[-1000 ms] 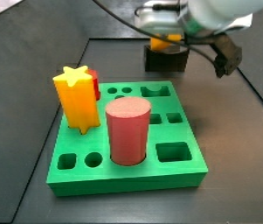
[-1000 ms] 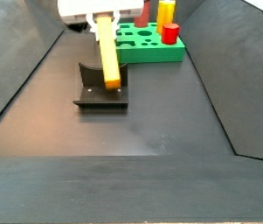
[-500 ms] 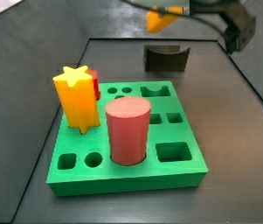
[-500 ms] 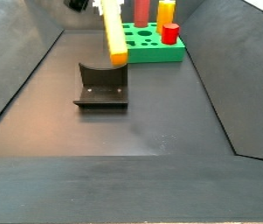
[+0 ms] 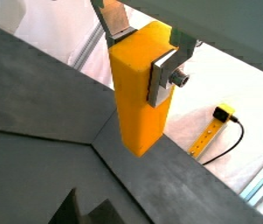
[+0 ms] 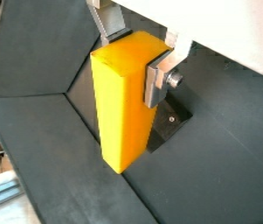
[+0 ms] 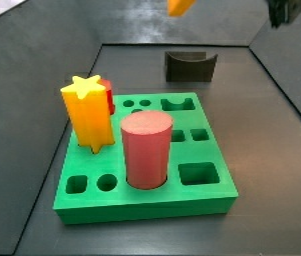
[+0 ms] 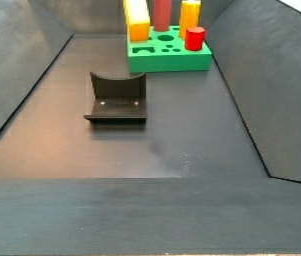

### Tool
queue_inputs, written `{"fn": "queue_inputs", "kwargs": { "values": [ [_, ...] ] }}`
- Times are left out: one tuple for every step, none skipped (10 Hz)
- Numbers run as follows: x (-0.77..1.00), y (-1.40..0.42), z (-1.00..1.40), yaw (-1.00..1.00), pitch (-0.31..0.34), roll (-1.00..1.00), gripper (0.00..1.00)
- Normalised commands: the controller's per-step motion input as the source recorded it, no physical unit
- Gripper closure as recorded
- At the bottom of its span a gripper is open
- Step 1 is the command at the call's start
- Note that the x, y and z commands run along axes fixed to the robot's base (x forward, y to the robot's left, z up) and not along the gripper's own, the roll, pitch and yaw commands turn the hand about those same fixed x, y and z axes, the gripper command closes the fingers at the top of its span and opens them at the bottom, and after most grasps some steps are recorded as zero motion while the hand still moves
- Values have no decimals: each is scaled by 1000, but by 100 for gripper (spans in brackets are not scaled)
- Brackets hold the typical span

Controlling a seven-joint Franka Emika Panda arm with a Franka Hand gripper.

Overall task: Pick up the rectangle object. Move up. Place the rectangle object on the fixture. Regrasp the rectangle object. Move to above the board. Insert the rectangle object.
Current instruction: Move to above the board.

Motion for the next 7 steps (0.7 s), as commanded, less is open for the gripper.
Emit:
{"fn": "queue_inputs", "kwargs": {
  "values": [
    [-85,-25,735,-53,12,-46,100],
    [-58,-10,509,-46,40,-43,100],
    [-39,-2,334,-35,59,-47,100],
    [-638,-1000,466,-156,-104,-1000,100],
    [-637,-1000,438,-152,-111,-1000,100],
    [-705,-1000,480,-153,-118,-1000,100],
    [-774,-1000,455,-162,-120,-1000,100]
  ]
}}
